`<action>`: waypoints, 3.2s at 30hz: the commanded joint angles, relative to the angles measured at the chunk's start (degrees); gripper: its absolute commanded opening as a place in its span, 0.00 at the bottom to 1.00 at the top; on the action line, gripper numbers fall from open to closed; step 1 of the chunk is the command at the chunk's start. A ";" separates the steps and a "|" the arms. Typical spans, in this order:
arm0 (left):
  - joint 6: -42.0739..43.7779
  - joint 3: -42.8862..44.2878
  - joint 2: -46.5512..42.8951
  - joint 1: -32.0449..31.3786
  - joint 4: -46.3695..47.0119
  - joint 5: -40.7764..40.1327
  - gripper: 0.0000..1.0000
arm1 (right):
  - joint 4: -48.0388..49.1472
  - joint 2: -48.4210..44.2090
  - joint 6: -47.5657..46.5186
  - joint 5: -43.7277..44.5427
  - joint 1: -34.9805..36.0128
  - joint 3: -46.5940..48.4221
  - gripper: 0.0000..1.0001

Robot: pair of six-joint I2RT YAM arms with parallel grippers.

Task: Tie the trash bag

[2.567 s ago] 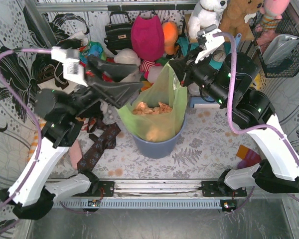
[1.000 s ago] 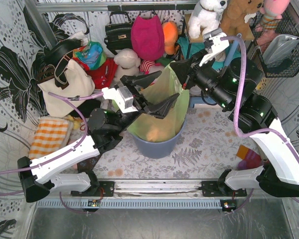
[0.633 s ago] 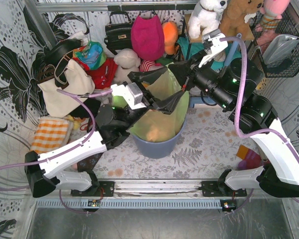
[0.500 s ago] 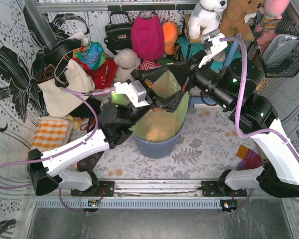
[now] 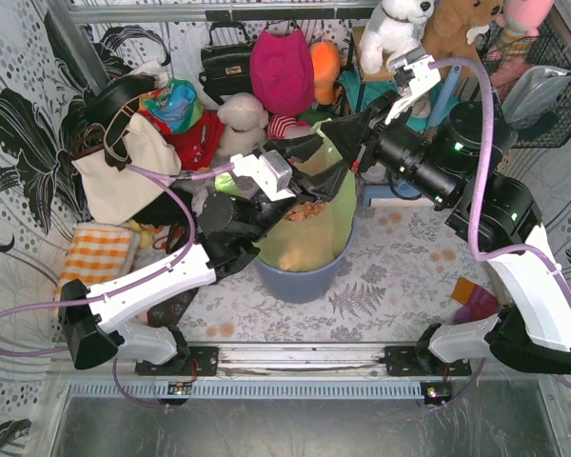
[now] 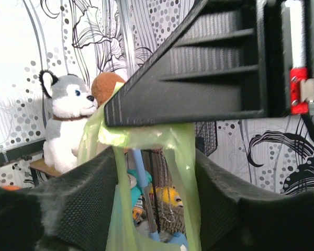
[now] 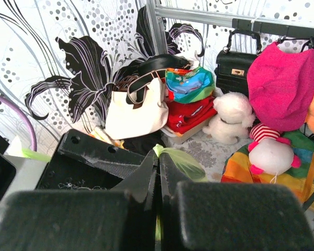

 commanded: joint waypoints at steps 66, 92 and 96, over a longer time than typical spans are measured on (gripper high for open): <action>-1.58 -4.05 -7.68 0.06 -3.74 1.54 0.70 | 0.75 -0.86 4.13 -1.89 0.04 1.86 0.00; 2.93 0.60 -2.96 3.00 1.27 2.86 0.98 | 1.33 -3.12 6.16 -5.88 0.04 -1.65 0.00; -1.09 1.12 -1.53 4.97 2.43 5.87 0.95 | 1.66 -3.50 6.24 -5.71 0.04 -1.87 0.00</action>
